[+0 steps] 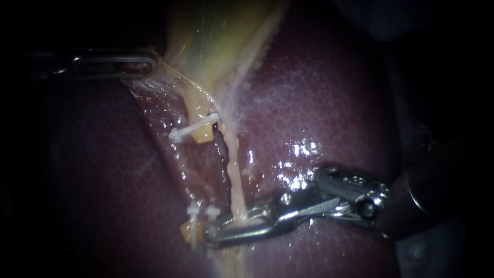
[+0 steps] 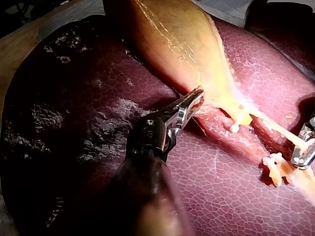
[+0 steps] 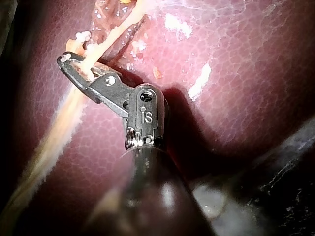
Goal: Clipping first clip right tube
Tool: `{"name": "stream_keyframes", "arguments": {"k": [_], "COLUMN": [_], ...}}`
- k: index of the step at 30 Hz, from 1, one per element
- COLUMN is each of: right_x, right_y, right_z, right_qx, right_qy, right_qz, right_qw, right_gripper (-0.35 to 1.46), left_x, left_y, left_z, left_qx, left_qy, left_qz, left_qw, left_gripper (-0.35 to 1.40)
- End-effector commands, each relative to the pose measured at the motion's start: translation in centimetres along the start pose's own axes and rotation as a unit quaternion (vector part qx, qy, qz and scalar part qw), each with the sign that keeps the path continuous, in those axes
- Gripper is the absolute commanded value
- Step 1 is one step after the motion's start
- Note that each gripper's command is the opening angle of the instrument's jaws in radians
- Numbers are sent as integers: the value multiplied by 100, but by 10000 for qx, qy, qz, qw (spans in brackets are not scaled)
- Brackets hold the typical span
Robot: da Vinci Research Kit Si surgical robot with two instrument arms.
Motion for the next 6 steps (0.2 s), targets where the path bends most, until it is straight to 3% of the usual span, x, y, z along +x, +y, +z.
{"name": "stream_keyframes", "arguments": {"k": [1, 6], "right_x": [0, -1], "right_y": [1, 5], "right_z": [0, -3], "right_qx": [1, -1], "right_qy": [2, 3], "right_qz": [5, 5], "right_qw": [10000, 10000], "right_gripper": [-35, -35], "left_x": [0, 0], "left_y": [0, 0], "left_z": [0, 0], "left_qx": [-2, -2], "left_qy": [0, 0], "left_qz": [0, 0], "left_qw": [10000, 10000], "left_gripper": [-35, -35]}}
